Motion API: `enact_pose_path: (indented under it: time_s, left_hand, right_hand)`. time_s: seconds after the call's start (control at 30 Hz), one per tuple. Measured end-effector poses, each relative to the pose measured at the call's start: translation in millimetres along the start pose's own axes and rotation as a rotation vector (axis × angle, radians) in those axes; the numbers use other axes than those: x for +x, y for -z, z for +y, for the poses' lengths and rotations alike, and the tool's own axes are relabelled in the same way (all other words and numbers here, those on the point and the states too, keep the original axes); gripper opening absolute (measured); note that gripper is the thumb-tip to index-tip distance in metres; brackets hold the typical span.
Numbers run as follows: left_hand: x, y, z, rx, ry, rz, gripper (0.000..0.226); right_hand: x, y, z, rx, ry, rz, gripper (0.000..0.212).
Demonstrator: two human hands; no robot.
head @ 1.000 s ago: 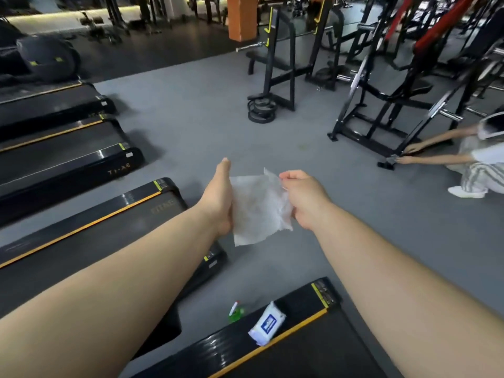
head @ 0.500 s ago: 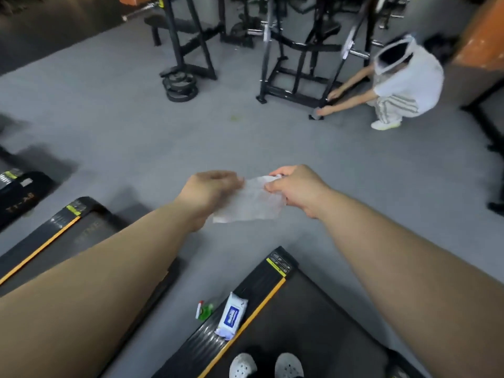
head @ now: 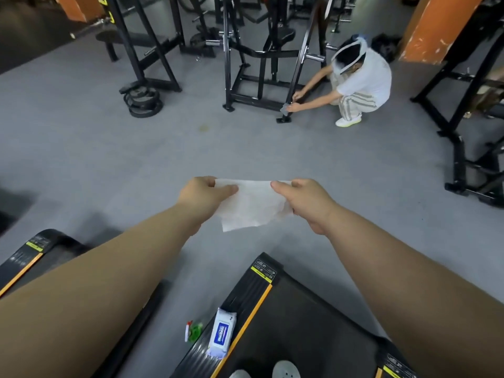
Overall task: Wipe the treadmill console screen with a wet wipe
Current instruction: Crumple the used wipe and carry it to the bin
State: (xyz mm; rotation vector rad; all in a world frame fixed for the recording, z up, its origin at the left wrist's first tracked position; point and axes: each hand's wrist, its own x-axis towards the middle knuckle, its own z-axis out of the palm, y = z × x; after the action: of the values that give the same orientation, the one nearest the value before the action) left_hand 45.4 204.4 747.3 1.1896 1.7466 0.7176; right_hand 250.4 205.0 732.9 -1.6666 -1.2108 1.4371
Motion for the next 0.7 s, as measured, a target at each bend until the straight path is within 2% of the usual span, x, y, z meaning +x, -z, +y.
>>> enact_pose_path:
  time_s: [0.17,0.37,0.47,0.57,0.63,0.7]
  left_hand:
    - [-4,-24,16,0.029,-0.118,0.062,0.032]
    - [-20,-43,31,-0.073,-0.241,-0.187,0.021]
    - [-23,-41,30,-0.002,-0.265,-0.104,0.021]
    - [-22,-29,29,0.077,-0.235,0.048,0.022]
    - [-22,-20,29,0.078,-0.209,0.076,0.021]
    - [-23,-16,28,0.108,-0.202,0.069,0.019]
  right_hand:
    - [-8,5,-1,0.206,-0.041,-0.02,0.046]
    - [-18,-1,-6,0.306,-0.017,-0.05,0.019]
    - [-23,-6,-8,0.314,-0.017,0.003,0.013]
    - [-22,-6,-4,0.249,-0.017,0.171,0.012]
    - [-20,-4,1,0.231,-0.019,0.279,0.019]
    - [-22,-5,4,0.259,-0.017,0.287,0.016]
